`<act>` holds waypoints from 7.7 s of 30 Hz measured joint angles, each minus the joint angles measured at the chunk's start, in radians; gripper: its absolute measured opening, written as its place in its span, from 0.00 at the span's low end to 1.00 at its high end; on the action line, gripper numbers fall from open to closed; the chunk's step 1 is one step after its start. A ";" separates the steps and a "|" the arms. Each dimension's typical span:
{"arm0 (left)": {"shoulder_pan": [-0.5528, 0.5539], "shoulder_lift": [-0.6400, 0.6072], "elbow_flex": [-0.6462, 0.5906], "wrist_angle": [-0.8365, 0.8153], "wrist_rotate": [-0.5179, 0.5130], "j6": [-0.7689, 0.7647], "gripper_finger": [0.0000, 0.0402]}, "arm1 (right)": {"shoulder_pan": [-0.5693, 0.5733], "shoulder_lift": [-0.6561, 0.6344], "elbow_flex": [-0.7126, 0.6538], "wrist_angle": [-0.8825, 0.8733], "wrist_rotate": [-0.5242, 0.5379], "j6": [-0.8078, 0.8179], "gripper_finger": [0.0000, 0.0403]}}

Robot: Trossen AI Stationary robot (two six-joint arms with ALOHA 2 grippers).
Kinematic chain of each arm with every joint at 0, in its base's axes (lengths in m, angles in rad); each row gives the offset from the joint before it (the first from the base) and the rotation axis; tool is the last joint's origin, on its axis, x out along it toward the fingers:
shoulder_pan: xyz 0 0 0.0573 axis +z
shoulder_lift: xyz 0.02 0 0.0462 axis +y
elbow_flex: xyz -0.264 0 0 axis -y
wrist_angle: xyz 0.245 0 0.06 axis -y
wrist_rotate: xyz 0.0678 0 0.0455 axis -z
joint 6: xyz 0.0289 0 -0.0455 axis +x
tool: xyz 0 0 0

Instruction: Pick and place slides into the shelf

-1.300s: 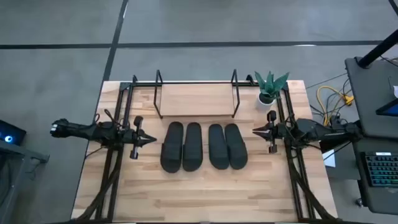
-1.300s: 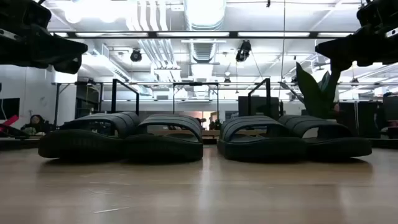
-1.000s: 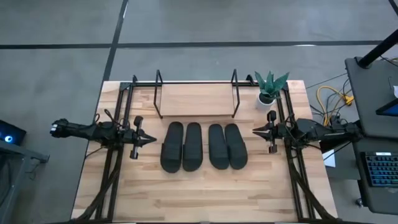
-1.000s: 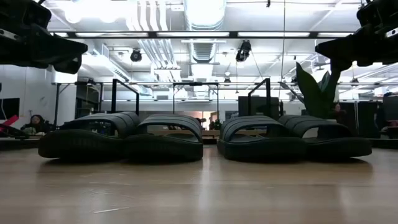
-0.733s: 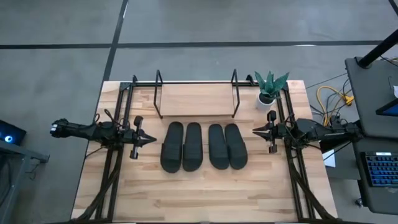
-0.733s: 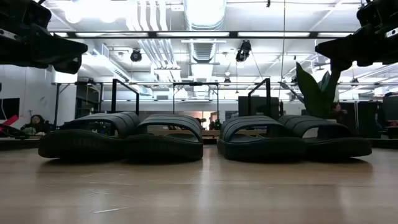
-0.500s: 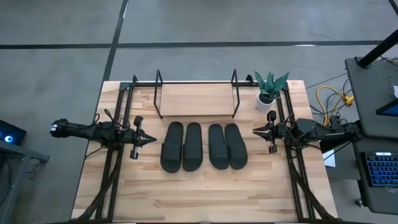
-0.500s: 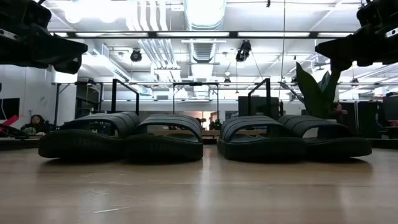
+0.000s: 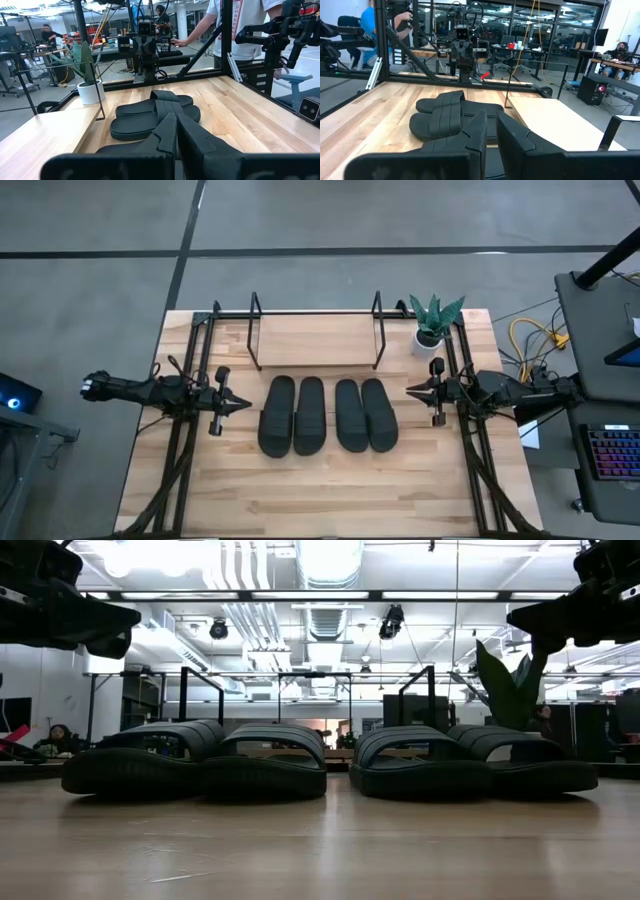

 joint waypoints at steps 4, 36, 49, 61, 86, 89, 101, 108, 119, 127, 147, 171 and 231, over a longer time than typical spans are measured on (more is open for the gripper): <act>-0.001 0.000 0.000 0.000 0.000 0.000 0.00 | 0.000 0.000 0.000 0.000 0.000 0.000 0.08; 0.000 0.000 0.000 0.000 0.000 0.000 0.00 | 0.000 0.000 0.000 0.000 0.000 0.000 0.08; 0.000 0.000 0.000 0.000 0.000 0.000 0.00 | 0.000 0.000 0.000 0.000 0.000 0.000 0.08; 0.000 0.000 0.000 0.000 0.000 0.000 0.00 | 0.000 0.000 0.000 0.000 0.000 0.000 0.08; 0.000 0.000 0.000 0.000 0.000 0.000 0.00 | 0.000 0.000 0.000 0.000 0.000 0.000 0.08; 0.000 0.000 0.000 0.000 0.000 0.000 0.00 | 0.000 0.000 0.000 0.000 0.000 0.000 0.08; 0.000 0.000 0.000 0.002 -0.027 0.159 0.00 | 0.000 0.000 0.000 0.000 0.000 -0.032 0.08; 0.000 0.000 0.000 0.002 -0.029 0.235 0.00 | 0.000 0.000 0.000 0.000 0.000 -0.124 0.08; 0.000 0.024 0.000 0.396 -0.116 0.234 0.00 | 0.000 0.000 0.000 0.133 0.027 -0.162 0.08; 0.000 0.192 0.025 0.632 -0.348 -0.006 0.00 | -0.001 0.000 0.003 0.552 0.444 0.119 0.08; 0.100 0.945 0.601 0.642 -0.463 0.062 0.00 | -0.005 0.567 0.592 0.147 0.428 0.173 0.08; 0.123 0.884 0.609 0.590 -0.127 -0.391 0.00 | -0.004 0.940 1.264 -0.688 0.408 0.165 0.08; 0.130 0.732 0.823 0.043 -0.106 -0.175 0.00 | 0.025 1.044 1.293 -0.693 0.021 0.363 0.41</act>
